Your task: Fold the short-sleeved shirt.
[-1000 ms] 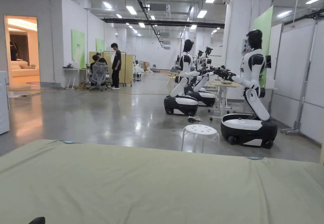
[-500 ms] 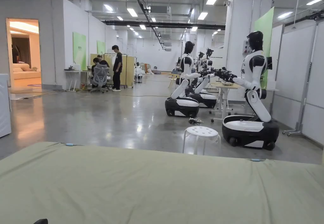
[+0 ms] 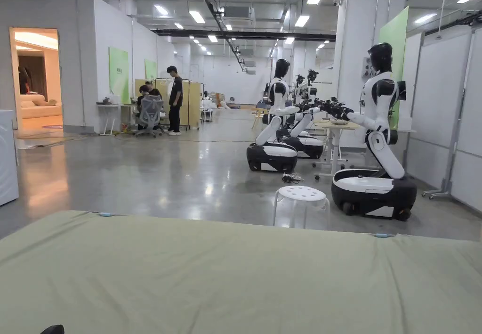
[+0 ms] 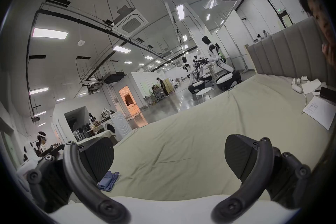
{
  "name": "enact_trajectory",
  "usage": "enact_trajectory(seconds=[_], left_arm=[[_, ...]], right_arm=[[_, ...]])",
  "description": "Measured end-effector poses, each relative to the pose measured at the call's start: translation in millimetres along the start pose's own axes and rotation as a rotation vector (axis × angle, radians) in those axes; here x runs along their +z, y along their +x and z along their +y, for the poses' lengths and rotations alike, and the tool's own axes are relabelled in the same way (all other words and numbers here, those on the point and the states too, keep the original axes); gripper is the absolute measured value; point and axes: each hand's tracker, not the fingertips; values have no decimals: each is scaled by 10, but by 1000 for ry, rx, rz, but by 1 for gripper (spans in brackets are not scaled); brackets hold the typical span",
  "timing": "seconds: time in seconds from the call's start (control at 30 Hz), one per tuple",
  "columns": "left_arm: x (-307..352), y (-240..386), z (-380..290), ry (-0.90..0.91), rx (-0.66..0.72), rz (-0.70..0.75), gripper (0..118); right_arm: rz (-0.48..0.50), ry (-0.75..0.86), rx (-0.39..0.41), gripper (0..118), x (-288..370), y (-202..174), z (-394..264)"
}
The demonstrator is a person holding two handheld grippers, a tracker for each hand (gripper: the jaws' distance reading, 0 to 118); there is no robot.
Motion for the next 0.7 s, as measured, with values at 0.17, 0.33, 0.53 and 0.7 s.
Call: enact_trajectory(seconds=[0.17,0.33,0.53,0.7], left_arm=[[-17,-3,-32,-10,18,-10,62],[-12,45,-25,-15,-10,-21,62],[-31,72,-27,-20,-15,-29,62],[-48,85,-39,-22,-5,-40,62]], right_arm=[[-60,-27,47,118,-61,4,-55],[-102,-45,20,118,-126,47,-180],[-123,-68,-58,118,-189,91,-229],[-99,-71,-64,118,-167,104,-258]])
